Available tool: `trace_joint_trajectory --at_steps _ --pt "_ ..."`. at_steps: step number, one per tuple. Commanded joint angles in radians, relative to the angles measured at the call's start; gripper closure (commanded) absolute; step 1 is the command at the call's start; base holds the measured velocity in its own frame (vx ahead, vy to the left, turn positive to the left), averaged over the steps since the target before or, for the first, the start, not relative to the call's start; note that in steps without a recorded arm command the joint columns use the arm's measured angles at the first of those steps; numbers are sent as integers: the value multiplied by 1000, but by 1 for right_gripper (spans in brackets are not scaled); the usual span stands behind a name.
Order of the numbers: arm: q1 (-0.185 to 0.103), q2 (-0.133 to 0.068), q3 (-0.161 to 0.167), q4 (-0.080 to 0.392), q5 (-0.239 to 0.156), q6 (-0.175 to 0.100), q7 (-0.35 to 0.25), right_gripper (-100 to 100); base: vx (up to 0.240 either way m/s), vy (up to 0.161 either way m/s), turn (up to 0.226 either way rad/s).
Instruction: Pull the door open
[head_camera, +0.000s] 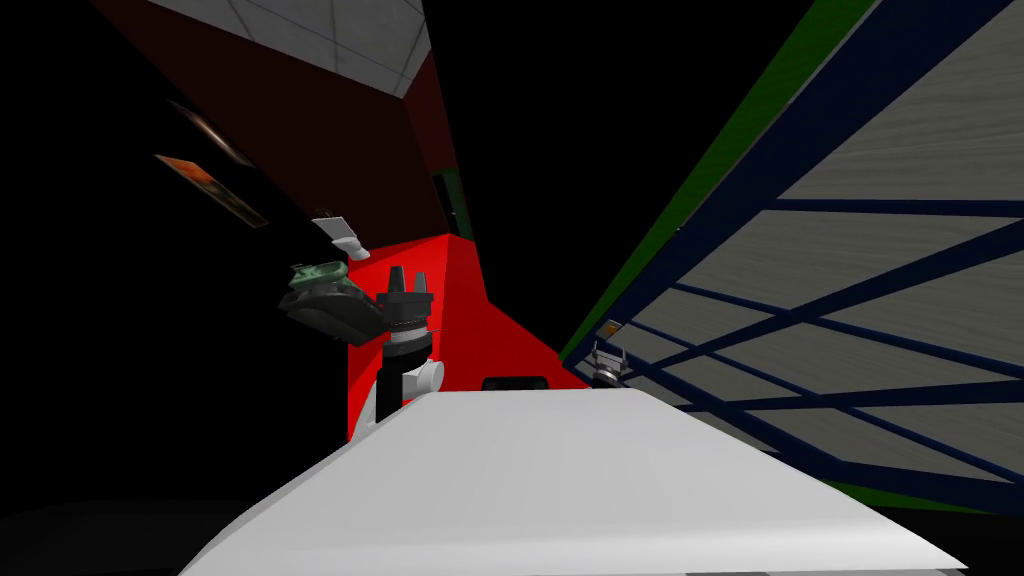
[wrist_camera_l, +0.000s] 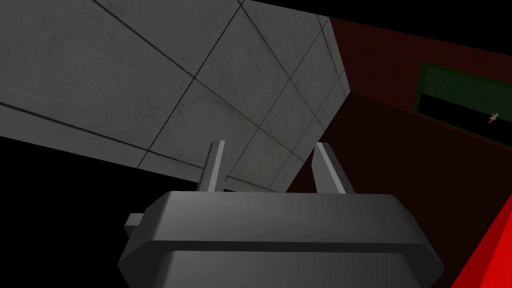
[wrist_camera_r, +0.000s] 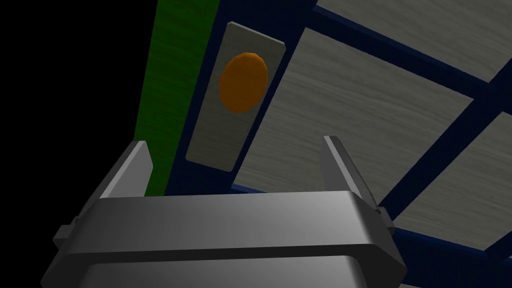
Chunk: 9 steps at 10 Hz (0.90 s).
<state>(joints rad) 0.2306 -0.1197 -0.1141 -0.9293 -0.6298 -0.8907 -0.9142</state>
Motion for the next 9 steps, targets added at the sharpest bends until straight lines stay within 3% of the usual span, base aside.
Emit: trace_joint_trajectory --at_steps 1,9 --pt "1 3 2 -6 -16 1 -49 -100 -38 1 46" --pt "4 17 10 -31 -78 7 -245 -100 -41 6 40"
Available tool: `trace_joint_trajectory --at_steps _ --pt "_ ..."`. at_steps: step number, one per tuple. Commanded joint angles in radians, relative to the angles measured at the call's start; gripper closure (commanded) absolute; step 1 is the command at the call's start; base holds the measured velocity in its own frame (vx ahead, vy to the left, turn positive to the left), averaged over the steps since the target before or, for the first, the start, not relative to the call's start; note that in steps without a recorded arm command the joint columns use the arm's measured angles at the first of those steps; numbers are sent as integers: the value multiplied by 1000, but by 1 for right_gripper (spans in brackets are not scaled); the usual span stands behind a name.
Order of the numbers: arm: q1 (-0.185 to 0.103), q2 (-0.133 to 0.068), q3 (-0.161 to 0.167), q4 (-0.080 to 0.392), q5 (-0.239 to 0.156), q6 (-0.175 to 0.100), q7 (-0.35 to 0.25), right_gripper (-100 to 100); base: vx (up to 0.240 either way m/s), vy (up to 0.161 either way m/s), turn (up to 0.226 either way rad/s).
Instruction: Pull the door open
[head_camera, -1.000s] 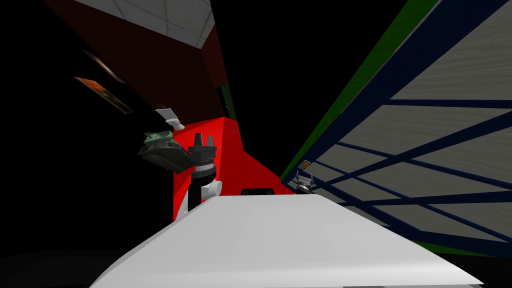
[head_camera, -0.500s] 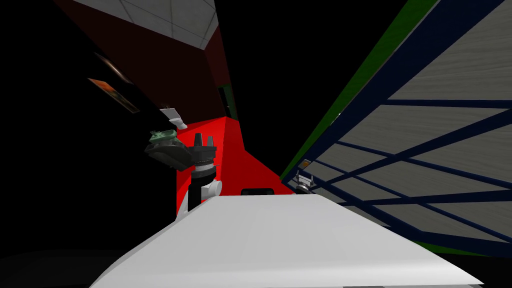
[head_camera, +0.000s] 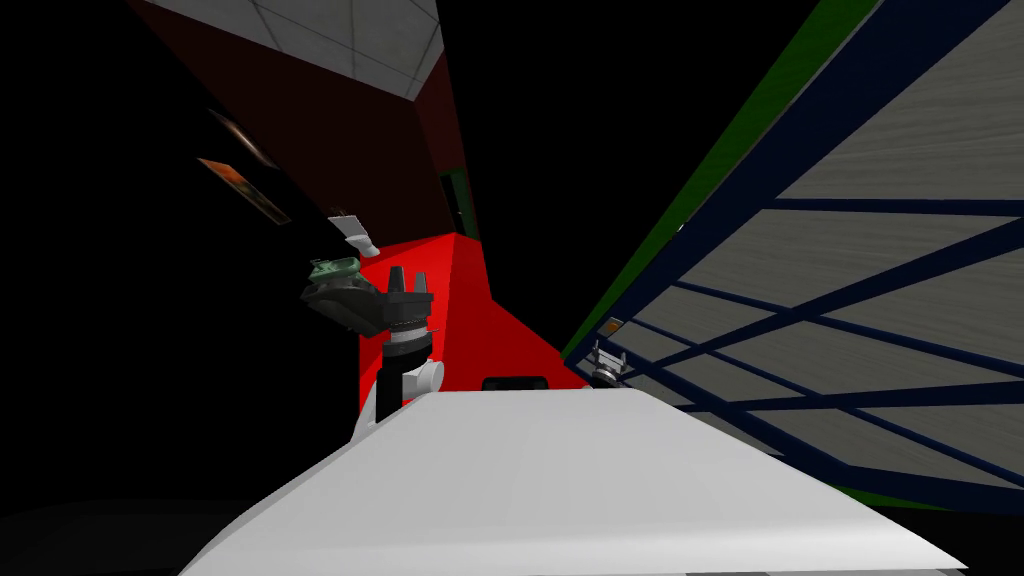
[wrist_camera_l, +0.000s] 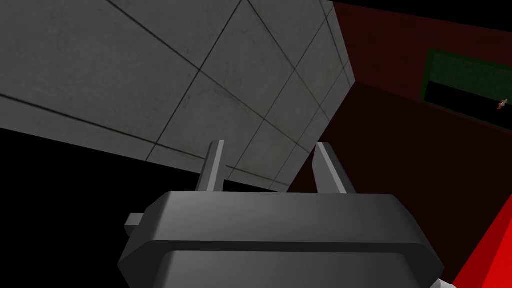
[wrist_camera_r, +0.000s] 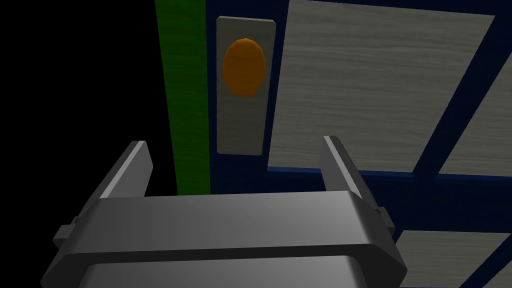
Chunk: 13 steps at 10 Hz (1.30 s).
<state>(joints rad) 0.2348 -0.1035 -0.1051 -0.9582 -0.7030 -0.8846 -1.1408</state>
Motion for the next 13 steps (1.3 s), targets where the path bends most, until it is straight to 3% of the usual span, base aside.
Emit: trace_joint_trajectory --at_steps 1,3,6,7,8,9,13 --pt "1 2 1 -4 -11 1 -38 -100 -39 0 30" --pt "1 3 2 -5 -12 1 -40 -100 -26 -6 12" --pt "10 -53 12 41 -9 -17 -121 -100 160 0 -29" --pt "12 -66 15 51 -8 -21 -138 -100 164 -22 -25" --pt "12 -66 15 51 -8 -21 -138 -100 95 1 -6" --pt "17 -93 20 73 -6 -29 -175 -100 95 2 -24" --pt "26 -149 31 119 -2 -47 -252 -100 108 -5 -27"
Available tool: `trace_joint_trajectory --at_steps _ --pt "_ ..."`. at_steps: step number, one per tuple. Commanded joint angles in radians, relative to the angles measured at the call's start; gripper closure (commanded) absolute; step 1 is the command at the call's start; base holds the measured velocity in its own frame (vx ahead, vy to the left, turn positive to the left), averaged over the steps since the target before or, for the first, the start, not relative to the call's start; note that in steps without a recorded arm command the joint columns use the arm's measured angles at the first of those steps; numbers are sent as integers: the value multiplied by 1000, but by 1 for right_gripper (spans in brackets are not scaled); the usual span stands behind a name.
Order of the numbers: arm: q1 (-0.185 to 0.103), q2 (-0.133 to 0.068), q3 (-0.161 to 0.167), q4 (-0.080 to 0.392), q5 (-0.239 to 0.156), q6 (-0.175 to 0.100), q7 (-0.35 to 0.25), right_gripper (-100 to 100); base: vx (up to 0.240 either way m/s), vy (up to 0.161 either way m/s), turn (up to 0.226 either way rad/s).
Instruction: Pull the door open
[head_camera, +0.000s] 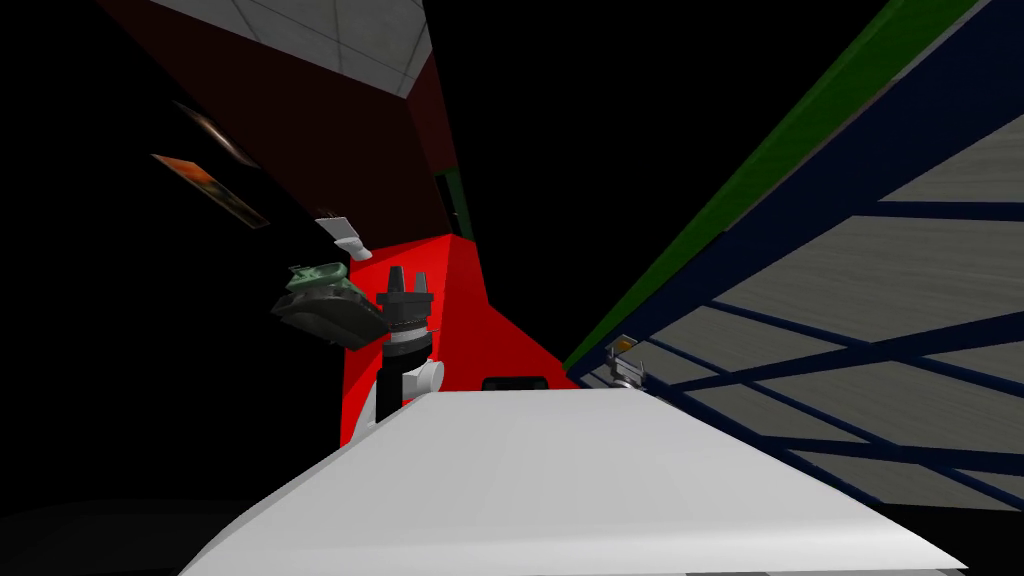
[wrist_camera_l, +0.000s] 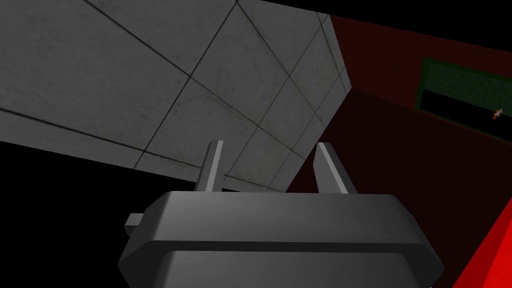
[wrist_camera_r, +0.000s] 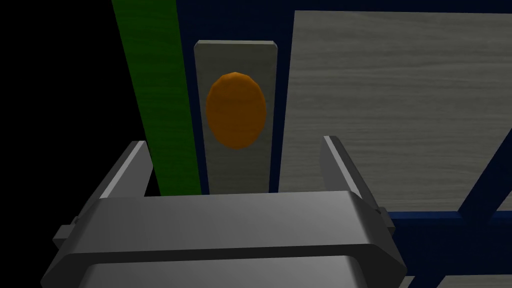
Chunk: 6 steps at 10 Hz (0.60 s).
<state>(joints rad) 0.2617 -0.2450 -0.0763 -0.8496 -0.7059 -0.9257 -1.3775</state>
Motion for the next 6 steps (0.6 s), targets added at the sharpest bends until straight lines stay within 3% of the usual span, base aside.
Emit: trace_joint_trajectory --at_steps 1,4,6 --pt "1 -22 5 22 2 -11 -33 -100 94 -1 -27" --pt "7 -58 12 52 5 -22 -83 -100 98 -6 -18" --pt "13 -90 18 78 7 -32 -127 -100 172 -6 -29"
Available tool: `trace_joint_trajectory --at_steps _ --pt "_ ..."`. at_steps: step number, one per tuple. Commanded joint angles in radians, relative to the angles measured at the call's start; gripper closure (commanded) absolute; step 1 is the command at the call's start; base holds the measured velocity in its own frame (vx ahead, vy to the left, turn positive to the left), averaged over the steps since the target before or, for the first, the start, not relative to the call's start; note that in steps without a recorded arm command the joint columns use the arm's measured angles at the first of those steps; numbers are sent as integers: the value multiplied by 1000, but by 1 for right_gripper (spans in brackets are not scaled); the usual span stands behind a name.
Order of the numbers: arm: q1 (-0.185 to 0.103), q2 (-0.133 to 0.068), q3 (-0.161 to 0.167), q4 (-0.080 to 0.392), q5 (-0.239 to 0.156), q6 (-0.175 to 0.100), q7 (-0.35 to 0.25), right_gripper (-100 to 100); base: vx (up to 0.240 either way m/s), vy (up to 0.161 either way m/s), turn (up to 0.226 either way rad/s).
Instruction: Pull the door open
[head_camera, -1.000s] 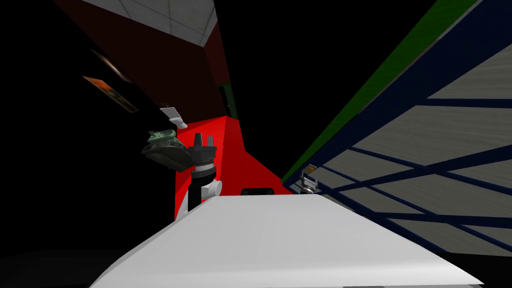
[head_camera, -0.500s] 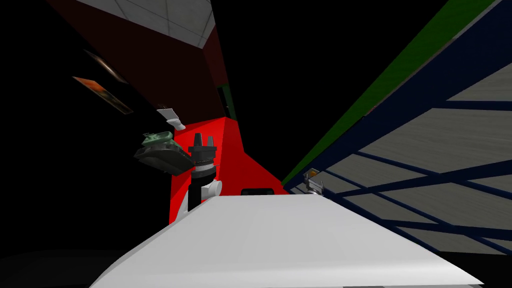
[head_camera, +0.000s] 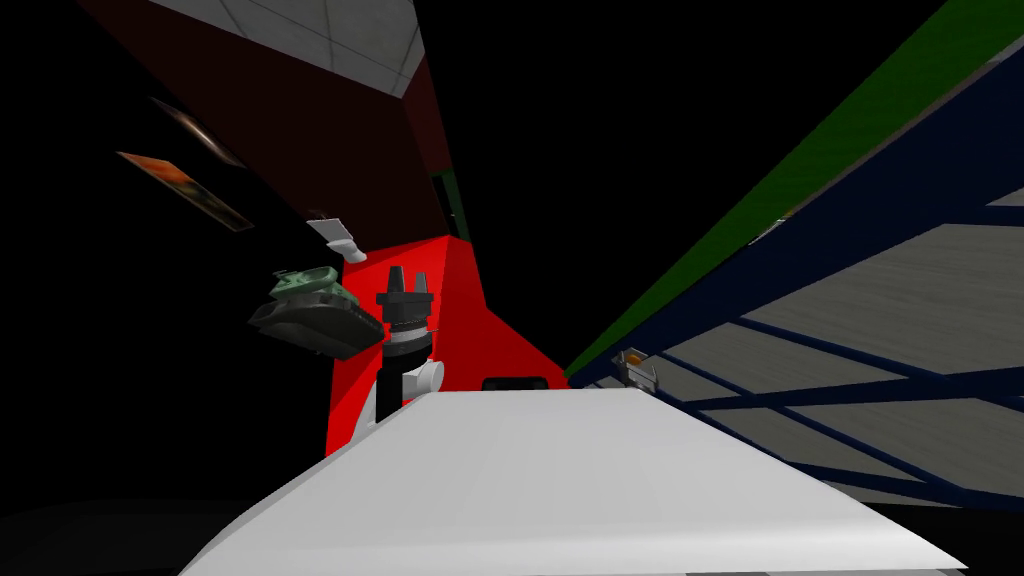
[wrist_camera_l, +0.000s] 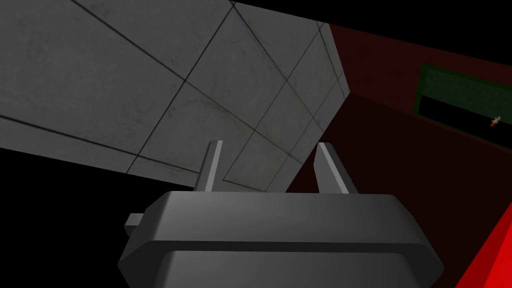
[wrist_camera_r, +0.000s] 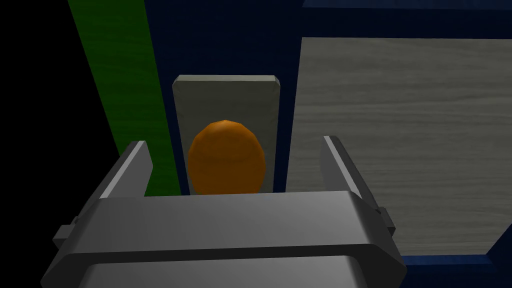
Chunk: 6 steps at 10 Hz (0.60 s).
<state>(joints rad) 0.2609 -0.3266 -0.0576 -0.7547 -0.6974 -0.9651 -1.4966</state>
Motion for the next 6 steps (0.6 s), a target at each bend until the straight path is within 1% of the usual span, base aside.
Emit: trace_joint_trajectory --at_steps 1,2,6 --pt "0 0 0 0 0 0 0 -100 82 -10 -2" --pt "0 0 0 0 0 0 0 100 -16 2 -10" --pt "0 0 0 0 0 0 0 100 -17 1 7"
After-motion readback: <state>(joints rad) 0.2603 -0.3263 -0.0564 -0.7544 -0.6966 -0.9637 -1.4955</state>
